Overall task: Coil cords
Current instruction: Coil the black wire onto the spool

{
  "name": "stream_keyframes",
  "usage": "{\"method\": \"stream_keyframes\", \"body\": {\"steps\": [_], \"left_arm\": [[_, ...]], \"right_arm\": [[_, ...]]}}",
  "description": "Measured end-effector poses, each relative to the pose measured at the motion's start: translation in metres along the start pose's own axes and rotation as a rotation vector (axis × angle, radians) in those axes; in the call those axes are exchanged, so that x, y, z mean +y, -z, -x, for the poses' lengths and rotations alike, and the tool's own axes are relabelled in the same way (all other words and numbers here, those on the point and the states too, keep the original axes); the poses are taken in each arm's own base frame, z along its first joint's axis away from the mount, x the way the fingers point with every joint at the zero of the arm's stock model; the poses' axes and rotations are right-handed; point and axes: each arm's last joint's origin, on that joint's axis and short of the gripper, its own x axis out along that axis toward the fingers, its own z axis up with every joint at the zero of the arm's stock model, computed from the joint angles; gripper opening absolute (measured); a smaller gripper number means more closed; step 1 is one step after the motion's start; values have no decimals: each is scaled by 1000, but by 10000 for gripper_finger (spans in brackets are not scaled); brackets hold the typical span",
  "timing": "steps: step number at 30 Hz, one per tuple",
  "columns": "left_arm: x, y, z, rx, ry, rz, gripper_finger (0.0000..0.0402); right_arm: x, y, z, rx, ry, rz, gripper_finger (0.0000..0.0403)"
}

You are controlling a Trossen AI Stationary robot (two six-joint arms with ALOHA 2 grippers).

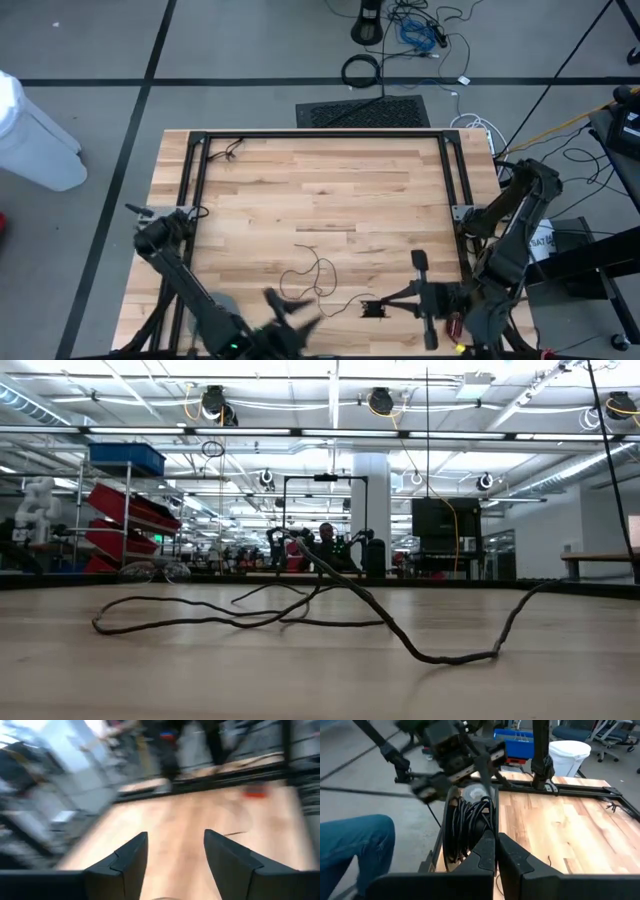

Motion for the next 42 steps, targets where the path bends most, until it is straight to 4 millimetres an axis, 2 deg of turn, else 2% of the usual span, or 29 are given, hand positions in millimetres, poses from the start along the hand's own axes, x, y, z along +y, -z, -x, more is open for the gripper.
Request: {"method": "stream_keyframes", "body": {"steps": [3, 7, 13, 17, 21, 25, 29, 33, 35, 37, 39, 40, 42], "left_arm": [[37, -16, 16, -22, -105, 26, 186], [89, -43, 36, -16, -89, 60, 165], [156, -57, 64, 7, -58, 8, 153], [184, -53, 76, 1, -98, -18, 153], [203, -29, 77, -21, -181, -22, 153], [199, 11, 67, -54, -240, 17, 153], [184, 42, 52, -94, -280, 96, 153], [157, 66, 33, -45, -252, 280, 153], [143, 68, 25, 5, -193, 340, 153], [137, 60, 13, 55, -127, 386, 153], [135, 50, -3, 100, -26, 544, 153], [133, 43, -8, 112, 50, 606, 153], [123, 29, -16, 99, 278, 610, 153]], "right_arm": [[-11, -8, 13, -9, -21, 1, 0], [-35, -20, 39, -19, -43, 4, 0], [-72, -29, 71, -27, -34, 14, 0], [-88, -29, 83, -31, 13, 31, 0], [-97, -25, 88, 2, 50, 53, 0], [-104, -19, 91, 40, 81, 74, 0], [-110, -17, 90, 49, 144, 65, 0], [-111, -18, 89, 44, 162, 52, 0], [-111, -18, 88, 38, 164, 49, 0], [-111, -18, 88, 38, 165, 50, 0], [-111, -18, 89, 31, 178, 49, 0], [-111, -18, 89, 30, 179, 45, 0], [-111, -18, 88, 28, 178, 40, 0]]}}
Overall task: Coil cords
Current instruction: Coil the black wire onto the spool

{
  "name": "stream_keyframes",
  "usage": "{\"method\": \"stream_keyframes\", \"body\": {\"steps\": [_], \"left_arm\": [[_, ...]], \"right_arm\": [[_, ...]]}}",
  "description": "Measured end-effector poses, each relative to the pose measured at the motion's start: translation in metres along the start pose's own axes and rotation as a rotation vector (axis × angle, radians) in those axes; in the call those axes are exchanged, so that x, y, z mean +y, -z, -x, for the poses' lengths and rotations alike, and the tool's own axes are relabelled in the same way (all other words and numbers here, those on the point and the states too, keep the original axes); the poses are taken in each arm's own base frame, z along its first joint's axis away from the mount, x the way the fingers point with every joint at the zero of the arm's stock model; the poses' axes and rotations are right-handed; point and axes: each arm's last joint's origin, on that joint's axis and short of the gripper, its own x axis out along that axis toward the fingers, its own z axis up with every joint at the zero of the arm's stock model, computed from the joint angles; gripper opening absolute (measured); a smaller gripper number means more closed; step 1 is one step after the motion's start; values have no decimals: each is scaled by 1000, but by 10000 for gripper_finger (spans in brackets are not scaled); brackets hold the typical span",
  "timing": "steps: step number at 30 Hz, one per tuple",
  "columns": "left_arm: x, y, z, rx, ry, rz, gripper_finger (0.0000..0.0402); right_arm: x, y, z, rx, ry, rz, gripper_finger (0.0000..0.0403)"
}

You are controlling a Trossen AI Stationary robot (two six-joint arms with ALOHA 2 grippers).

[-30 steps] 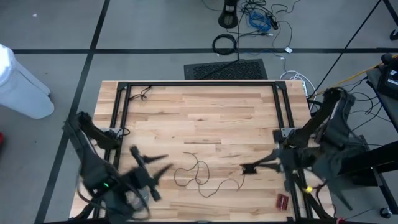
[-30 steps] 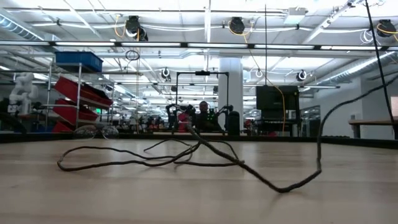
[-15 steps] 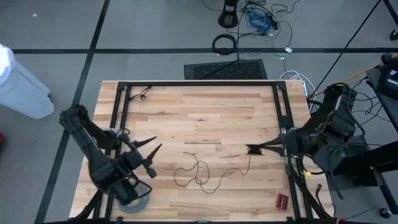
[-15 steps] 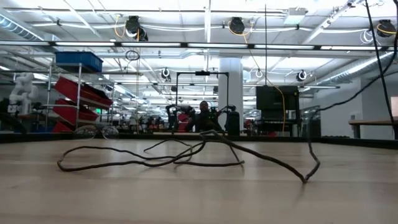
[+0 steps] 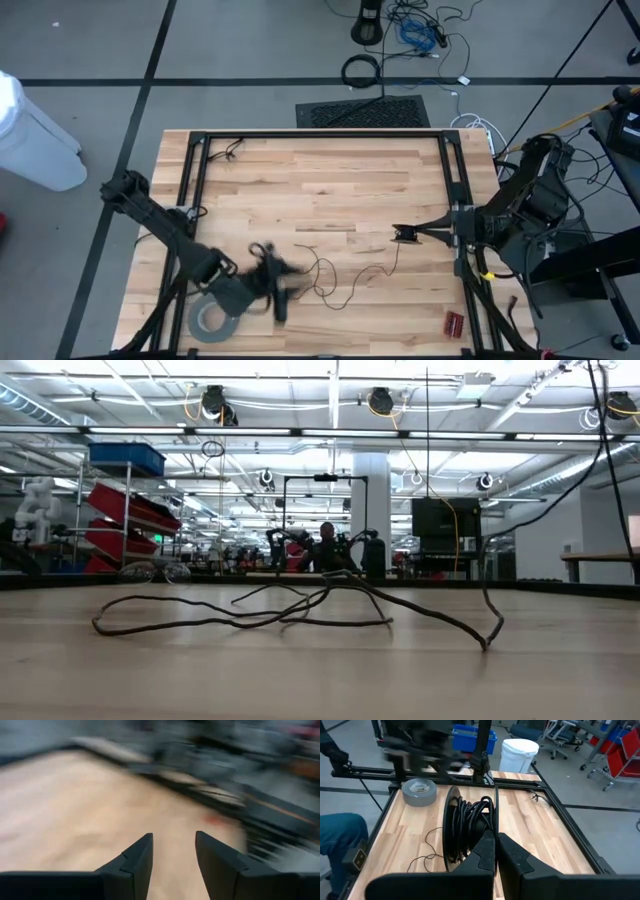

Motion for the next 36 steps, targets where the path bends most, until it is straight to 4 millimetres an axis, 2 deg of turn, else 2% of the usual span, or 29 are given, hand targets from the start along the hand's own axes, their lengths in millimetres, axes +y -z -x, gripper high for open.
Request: {"method": "stream_keyframes", "body": {"steps": [1, 3, 5, 8, 10, 14, 17, 21, 24, 28, 32, 36], "left_arm": [[-8, -4, -2, 1, 122, -33, 153], [-18, -10, -3, -54, 255, -101, 153], [-20, -19, -5, -137, 267, -141, 153], [-13, -21, -16, -170, 202, -326, 153], [-10, -17, -29, -170, 178, -384, 153], [-3, -13, -65, -218, 237, -405, 153], [5, -1, -91, -219, 261, -419, 153], [16, 5, -116, -251, 290, -449, 155], [27, 8, -134, -256, 367, -434, 175], [40, 16, -156, -201, 413, -378, 220], [41, 23, -173, -188, 402, -395, 264], [41, 25, -190, -196, 388, -403, 282]], "right_arm": [[0, 0, 0, 0, -2, -1, 0], [1, 0, 0, 3, -12, 4, 0], [1, 0, 0, 7, -20, 6, 0], [2, -1, 0, 1, -24, -1, 0], [2, -1, 0, -1, -24, -3, 0], [4, -1, -2, -5, -4, 4, 0], [5, -1, -3, -14, 17, 18, 0], [5, -3, -3, -27, 16, 0, 0], [7, -3, -4, -24, 12, -13, 0], [12, -1, -7, -17, 20, 4, 0], [13, -1, -8, -17, 25, 10, 0], [14, -1, -9, -15, 27, 6, 0]]}}
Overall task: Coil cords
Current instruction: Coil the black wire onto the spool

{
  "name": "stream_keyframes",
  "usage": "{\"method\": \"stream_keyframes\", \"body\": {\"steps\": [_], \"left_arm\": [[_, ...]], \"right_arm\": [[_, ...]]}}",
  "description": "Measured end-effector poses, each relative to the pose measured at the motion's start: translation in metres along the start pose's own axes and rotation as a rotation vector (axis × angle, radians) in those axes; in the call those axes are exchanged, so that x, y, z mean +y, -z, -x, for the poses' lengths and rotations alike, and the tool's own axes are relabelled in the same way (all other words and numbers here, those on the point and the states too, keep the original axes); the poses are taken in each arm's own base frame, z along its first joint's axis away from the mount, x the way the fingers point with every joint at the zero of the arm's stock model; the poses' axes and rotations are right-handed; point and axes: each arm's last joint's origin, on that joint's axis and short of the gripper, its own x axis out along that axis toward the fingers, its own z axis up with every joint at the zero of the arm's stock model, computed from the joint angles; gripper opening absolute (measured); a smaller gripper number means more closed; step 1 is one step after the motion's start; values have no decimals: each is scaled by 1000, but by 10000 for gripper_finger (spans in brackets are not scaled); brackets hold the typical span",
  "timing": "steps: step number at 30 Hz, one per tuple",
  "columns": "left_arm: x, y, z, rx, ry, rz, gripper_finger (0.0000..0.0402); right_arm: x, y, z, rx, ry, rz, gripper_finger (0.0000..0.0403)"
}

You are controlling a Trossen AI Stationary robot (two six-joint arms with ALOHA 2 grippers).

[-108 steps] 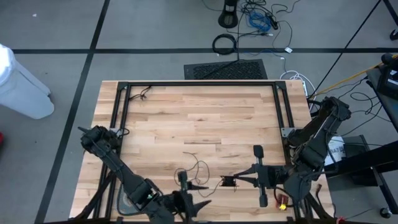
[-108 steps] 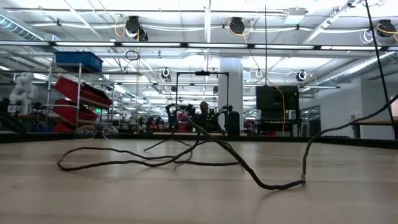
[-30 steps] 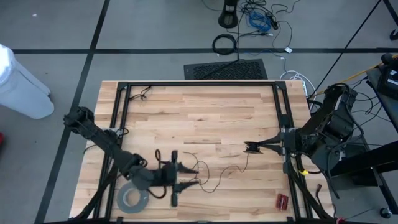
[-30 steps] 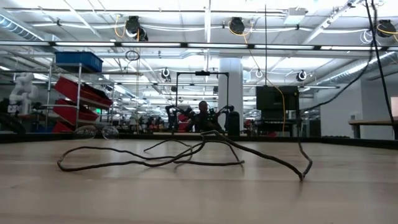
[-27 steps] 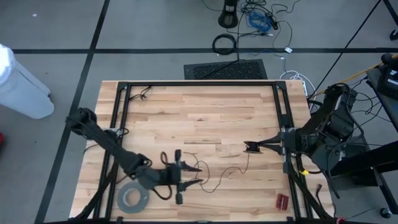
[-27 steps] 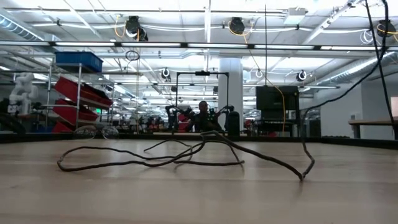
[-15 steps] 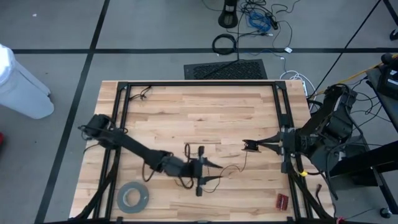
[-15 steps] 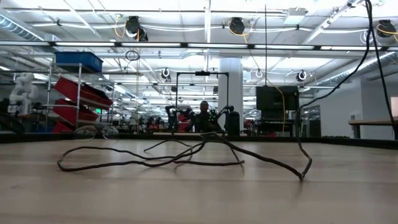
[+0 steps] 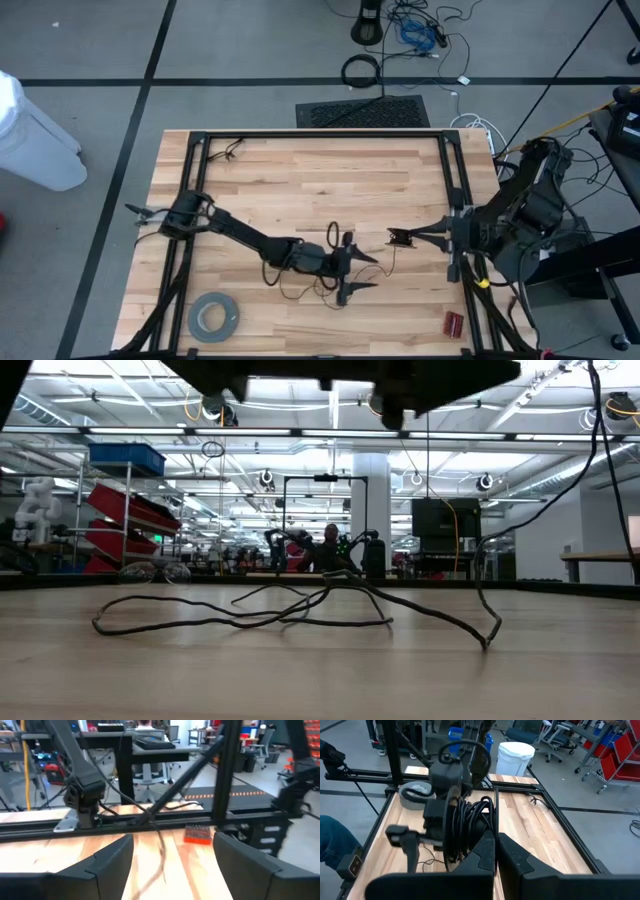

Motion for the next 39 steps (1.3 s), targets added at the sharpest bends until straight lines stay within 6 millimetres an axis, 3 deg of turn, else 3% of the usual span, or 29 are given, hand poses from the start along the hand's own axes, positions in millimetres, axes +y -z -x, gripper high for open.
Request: {"method": "stream_keyframes", "body": {"steps": [5, 11, 39], "left_arm": [[7, 13, -21, 14, -32, -10, 283], [10, 18, -31, 7, -41, 41, 283], [8, 15, -33, -7, 18, 116, 152]], "right_arm": [[3, 1, -2, 3, 1, 10, 0], [4, 0, -2, -3, 0, 5, 0], [0, -5, -7, -27, 49, 41, 0]]}}
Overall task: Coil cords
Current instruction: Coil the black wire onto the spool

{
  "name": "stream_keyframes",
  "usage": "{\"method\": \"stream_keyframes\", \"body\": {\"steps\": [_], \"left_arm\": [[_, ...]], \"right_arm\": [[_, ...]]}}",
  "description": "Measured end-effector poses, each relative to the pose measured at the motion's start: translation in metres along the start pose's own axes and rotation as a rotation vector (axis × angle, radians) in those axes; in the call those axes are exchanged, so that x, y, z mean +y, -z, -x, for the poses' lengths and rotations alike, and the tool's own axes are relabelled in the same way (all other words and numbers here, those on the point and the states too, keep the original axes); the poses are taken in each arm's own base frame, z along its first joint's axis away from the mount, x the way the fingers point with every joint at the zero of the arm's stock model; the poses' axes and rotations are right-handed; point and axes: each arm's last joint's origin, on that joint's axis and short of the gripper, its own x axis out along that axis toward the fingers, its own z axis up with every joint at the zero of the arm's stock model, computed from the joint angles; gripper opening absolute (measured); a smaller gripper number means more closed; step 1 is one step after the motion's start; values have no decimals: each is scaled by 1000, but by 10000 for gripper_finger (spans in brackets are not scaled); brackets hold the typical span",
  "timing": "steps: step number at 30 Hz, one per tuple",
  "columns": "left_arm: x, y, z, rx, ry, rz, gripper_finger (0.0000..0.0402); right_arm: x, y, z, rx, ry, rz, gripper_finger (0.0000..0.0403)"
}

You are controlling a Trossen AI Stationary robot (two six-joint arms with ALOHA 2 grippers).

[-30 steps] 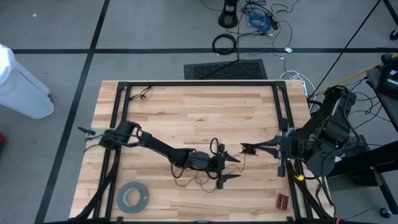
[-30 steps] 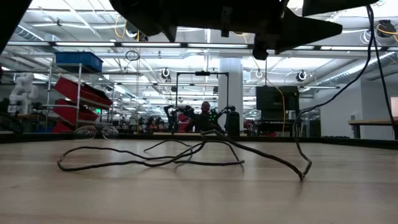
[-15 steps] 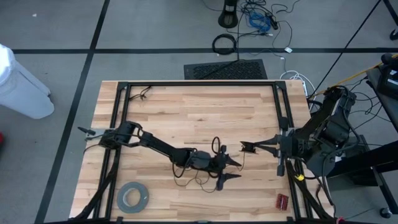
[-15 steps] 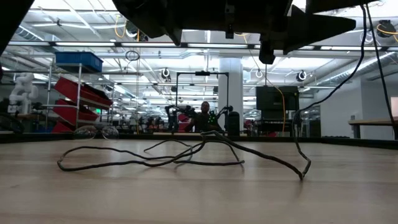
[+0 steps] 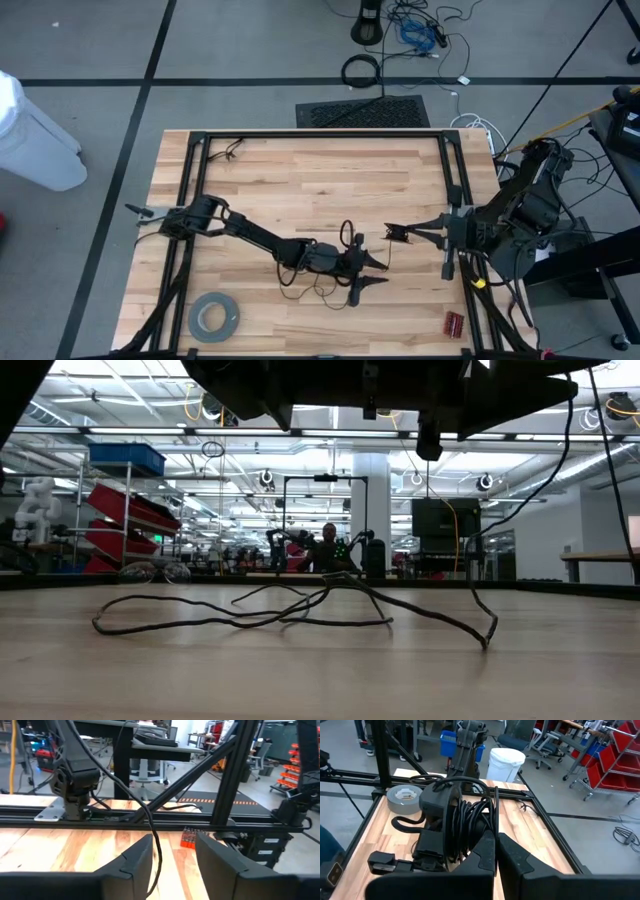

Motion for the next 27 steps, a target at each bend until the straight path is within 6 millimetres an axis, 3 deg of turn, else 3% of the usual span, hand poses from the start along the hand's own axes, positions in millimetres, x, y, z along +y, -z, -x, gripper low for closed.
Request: {"method": "stream_keyframes", "body": {"steps": [6, 12, 20, 27], "left_arm": [[2, 0, 0, -6, -73, -1, 94], [6, 2, 0, 16, -169, -7, 12], [13, -2, 6, 143, -221, -38, 4], [12, -31, 25, 263, -273, -95, 3]], "right_arm": [[0, 0, 0, 1, 1, 3, 0], [0, 0, 0, 3, -3, 3, 0], [5, 2, -3, 31, -51, -12, 0], [12, 4, -7, 53, -70, -2, 0]]}}
